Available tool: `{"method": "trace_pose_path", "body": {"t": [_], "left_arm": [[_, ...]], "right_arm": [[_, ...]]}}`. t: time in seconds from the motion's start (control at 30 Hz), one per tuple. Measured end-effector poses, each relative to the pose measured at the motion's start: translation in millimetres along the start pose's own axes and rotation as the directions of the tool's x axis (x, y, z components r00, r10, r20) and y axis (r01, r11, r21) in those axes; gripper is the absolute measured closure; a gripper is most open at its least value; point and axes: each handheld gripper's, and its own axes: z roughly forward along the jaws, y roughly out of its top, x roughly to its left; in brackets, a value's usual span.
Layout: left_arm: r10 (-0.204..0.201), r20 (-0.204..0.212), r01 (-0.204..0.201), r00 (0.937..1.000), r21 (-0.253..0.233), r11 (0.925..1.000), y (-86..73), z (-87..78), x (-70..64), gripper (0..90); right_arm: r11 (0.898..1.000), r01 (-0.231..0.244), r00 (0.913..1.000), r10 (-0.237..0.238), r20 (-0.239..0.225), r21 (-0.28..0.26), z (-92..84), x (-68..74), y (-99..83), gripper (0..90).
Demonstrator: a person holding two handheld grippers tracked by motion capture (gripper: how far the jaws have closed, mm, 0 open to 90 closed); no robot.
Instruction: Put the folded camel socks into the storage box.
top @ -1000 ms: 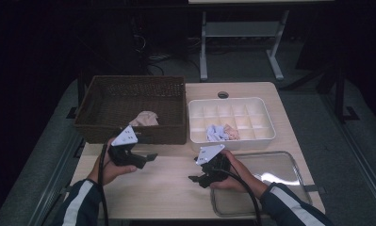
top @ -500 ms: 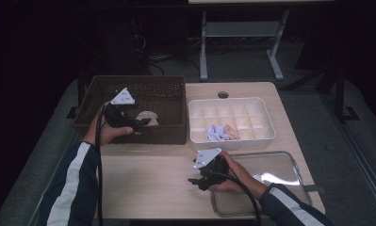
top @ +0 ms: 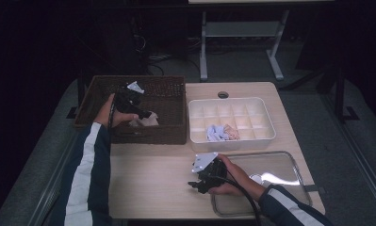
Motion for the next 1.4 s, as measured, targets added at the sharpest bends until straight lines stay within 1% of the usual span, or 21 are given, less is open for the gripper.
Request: {"method": "trace_pose_path", "body": {"t": [0.1, 0.17, 0.23, 0.27, 0.37, 0.47, 0.53, 0.6, 0.67, 0.73, 0.77, 0.83, 0.87, 0.9, 1.0, 1.03, 1.1, 1.17, 1.2, 1.27, 1.4], "left_arm": [[-0.019, 0.022, 0.018, 0.9996, 0.016, 0.9997, 2.0, 9.7, 5.1, 22.2], [0.009, 0.030, -0.011, 0.9995, 0.065, 0.9978, 2.4, 18.0, 5.0, 22.2], [0.006, 0.047, -0.011, 0.9989, 0.123, 0.9924, 0.7, 26.8, 6.0, 21.9], [-0.016, 0.092, 0.001, 0.9956, 0.162, 0.9868, 0.3, 31.7, 7.2, 20.4], [-0.024, 0.151, -0.007, 0.9882, 0.201, 0.9795, -0.2, 38.8, 4.2, 19.2], [-0.027, 0.150, -0.018, 0.9883, 0.288, 0.9573, -2.3, 47.7, 4.9, 17.0], [-0.022, 0.148, -0.030, 0.9887, 0.335, 0.9418, -3.0, 54.3, 4.2, 16.7], [-0.021, 0.148, -0.034, 0.9888, 0.363, 0.9311, -3.0, 59.4, 1.9, 16.6], [-0.011, 0.114, -0.034, 0.9934, 0.384, 0.9225, -3.1, 63.7, 2.3, 17.5], [-0.007, 0.101, -0.032, 0.9949, 0.382, 0.9236, -2.7, 63.3, 1.3, 21.7], [-0.004, 0.081, -0.027, 0.9967, 0.375, 0.9265, -2.6, 62.8, 2.0, 28.2], [0.020, 0.026, -0.028, 0.9995, 0.376, 0.9260, -1.9, 61.8, 3.3, 50.6], [0.028, 0.022, -0.034, 0.9994, 0.379, 0.9249, -1.4, 61.7, 3.2, 56.0], [0.030, 0.008, -0.031, 0.9995, 0.377, 0.9256, -1.1, 62.8, 2.8, 57.6], [0.060, -0.004, -0.054, 0.9982, 0.394, 0.9175, 1.6, 63.9, 1.6, 66.3], [0.080, -0.022, -0.065, 0.9966, 0.386, 0.9203, 1.9, 63.2, 1.1, 70.5], [0.079, -0.025, -0.063, 0.9966, 0.384, 0.9213, 2.5, 60.9, 1.8, 77.4], [0.096, -0.063, -0.067, 0.9934, 0.367, 0.9279, 4.6, 57.6, 0.9, 78.8], [0.088, -0.072, -0.059, 0.9935, 0.339, 0.9389, 5.7, 55.1, 1.2, 79.1], [0.091, -0.095, -0.059, 0.9913, 0.299, 0.9523, 8.2, 48.9, 2.4, 79.3], [0.067, -0.134, -0.035, 0.9887, 0.225, 0.9737, 11.1, 36.5, 2.0, 79.5]], "right_arm": [[1.000, 0.000, 1.0000, 0.000, -0.001, 0.011, 0.3, -0.1, -0.6, 32.6], [1.000, -0.004, 1.0000, 0.004, -0.007, 0.012, 0.9, -0.6, -1.2, 32.5], [1.000, -0.009, 0.9998, 0.010, -0.015, 0.010, 1.3, -1.1, -2.1, 32.5], [1.000, -0.010, 0.9998, 0.010, -0.018, 0.012, 1.2, -1.5, -2.4, 32.5], [1.000, -0.018, 0.9995, 0.019, -0.024, 0.016, 2.0, -2.9, -4.0, 32.5], [0.999, -0.034, 0.9987, 0.034, -0.037, 0.013, 2.7, -2.9, -4.8, 32.6], [1.000, -0.017, 0.9991, 0.018, -0.038, 0.022, 3.6, -2.7, -5.2, 32.9], [0.999, -0.017, 0.9990, 0.019, -0.041, 0.029, 4.8, -1.4, -5.6, 33.1], [0.999, -0.016, 0.9989, 0.018, -0.043, 0.032, 5.6, -0.9, -5.7, 33.2], [0.999, -0.011, 0.9990, 0.012, -0.044, 0.030, 6.8, -1.0, -5.5, 33.5], [0.999, -0.010, 0.9989, 0.012, -0.046, 0.030, 7.3, -0.5, -5.3, 33.5], [0.999, -0.010, 0.9984, 0.013, -0.055, 0.038, 8.1, 0.5, -5.1, 33.6], [0.999, -0.004, 0.9984, 0.006, -0.057, 0.036, 9.4, 0.8, -5.5, 33.6], [0.999, -0.014, 0.9980, 0.016, -0.062, 0.033, 9.9, 1.6, -5.5, 33.7], [0.999, -0.014, 0.9979, 0.016, -0.063, 0.031, 10.2, 1.6, -5.4, 33.7], [0.999, -0.021, 0.9976, 0.023, -0.065, 0.030, 10.2, 1.7, -5.3, 33.7], [0.999, -0.017, 0.9980, 0.019, -0.060, 0.031, 9.9, 1.3, -5.6, 33.7], [0.999, -0.014, 0.9983, 0.016, -0.056, 0.038, 9.0, 1.0, -5.6, 33.8], [0.999, -0.015, 0.9984, 0.017, -0.055, 0.037, 8.9, 0.9, -5.8, 33.8], [0.999, -0.025, 0.9980, 0.026, -0.057, 0.031, 9.1, 1.2, -5.8, 33.8], [0.999, -0.015, 0.9986, 0.016, -0.050, 0.033, 7.9, 0.6, -5.7, 33.8]]}}
